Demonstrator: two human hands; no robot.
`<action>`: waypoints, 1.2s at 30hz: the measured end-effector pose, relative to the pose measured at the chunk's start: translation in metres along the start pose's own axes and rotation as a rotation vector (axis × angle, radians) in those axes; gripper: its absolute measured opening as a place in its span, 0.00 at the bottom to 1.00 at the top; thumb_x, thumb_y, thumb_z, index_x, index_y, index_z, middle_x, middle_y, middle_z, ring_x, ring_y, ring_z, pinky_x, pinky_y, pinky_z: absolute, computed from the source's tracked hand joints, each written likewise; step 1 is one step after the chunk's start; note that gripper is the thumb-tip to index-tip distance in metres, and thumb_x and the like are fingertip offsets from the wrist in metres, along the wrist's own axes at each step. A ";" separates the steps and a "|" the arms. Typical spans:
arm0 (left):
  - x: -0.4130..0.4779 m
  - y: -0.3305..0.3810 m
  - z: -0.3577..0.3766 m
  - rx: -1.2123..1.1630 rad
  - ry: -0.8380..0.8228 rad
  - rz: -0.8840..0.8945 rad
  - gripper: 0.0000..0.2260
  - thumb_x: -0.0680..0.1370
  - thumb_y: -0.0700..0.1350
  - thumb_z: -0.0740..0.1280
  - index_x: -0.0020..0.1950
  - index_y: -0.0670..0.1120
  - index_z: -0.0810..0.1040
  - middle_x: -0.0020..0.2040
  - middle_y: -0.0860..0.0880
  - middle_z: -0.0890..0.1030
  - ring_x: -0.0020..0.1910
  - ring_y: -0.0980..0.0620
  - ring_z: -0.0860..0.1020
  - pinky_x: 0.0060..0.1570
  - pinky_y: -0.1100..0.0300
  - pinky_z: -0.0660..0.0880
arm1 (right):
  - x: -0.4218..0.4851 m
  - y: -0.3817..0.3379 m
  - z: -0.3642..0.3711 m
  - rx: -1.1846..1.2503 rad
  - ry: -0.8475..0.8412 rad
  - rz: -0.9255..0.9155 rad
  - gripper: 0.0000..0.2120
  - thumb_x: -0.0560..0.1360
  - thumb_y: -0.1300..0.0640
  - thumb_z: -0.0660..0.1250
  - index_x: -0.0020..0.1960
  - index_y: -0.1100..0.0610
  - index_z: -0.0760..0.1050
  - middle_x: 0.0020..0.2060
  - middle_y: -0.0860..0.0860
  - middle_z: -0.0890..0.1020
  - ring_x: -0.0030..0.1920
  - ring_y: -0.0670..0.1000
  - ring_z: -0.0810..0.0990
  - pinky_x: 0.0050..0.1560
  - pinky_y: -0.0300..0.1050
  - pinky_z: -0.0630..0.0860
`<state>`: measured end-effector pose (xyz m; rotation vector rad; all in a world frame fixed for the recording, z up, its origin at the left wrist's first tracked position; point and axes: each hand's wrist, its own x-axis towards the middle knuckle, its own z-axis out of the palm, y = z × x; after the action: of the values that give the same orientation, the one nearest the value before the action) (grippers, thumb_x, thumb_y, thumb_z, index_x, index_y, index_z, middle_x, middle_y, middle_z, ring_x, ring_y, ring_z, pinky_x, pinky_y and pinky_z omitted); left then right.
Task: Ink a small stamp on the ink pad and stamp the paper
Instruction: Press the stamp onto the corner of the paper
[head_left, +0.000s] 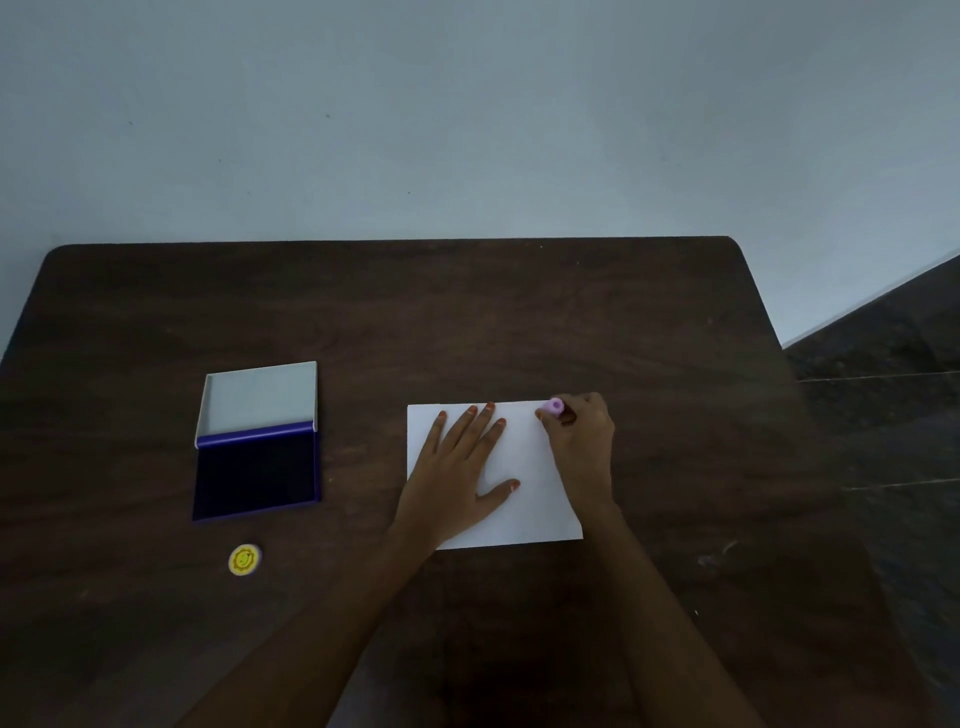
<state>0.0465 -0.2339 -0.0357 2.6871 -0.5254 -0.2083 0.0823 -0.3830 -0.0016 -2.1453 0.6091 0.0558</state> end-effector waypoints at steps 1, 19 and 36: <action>-0.001 0.000 0.000 -0.008 0.014 0.001 0.31 0.74 0.62 0.57 0.72 0.50 0.53 0.76 0.48 0.55 0.74 0.50 0.52 0.71 0.51 0.39 | 0.002 0.001 -0.003 0.032 -0.014 0.016 0.12 0.74 0.52 0.64 0.50 0.61 0.75 0.52 0.57 0.78 0.45 0.47 0.73 0.44 0.37 0.69; -0.002 0.001 0.001 -0.022 0.081 0.001 0.29 0.73 0.60 0.61 0.69 0.47 0.62 0.73 0.46 0.64 0.72 0.48 0.61 0.71 0.50 0.46 | 0.021 0.006 -0.050 0.653 0.020 0.492 0.13 0.72 0.48 0.66 0.34 0.56 0.75 0.29 0.50 0.75 0.30 0.46 0.71 0.34 0.39 0.71; -0.001 0.004 -0.003 -0.038 0.125 0.005 0.28 0.71 0.58 0.65 0.65 0.44 0.69 0.68 0.43 0.71 0.68 0.44 0.68 0.68 0.43 0.55 | 0.040 0.008 -0.044 0.690 0.009 0.544 0.13 0.69 0.47 0.69 0.33 0.55 0.76 0.25 0.49 0.72 0.26 0.45 0.67 0.28 0.37 0.68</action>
<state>0.0451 -0.2362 -0.0315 2.6410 -0.4843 -0.0473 0.1064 -0.4376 0.0090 -1.2806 1.0300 0.1130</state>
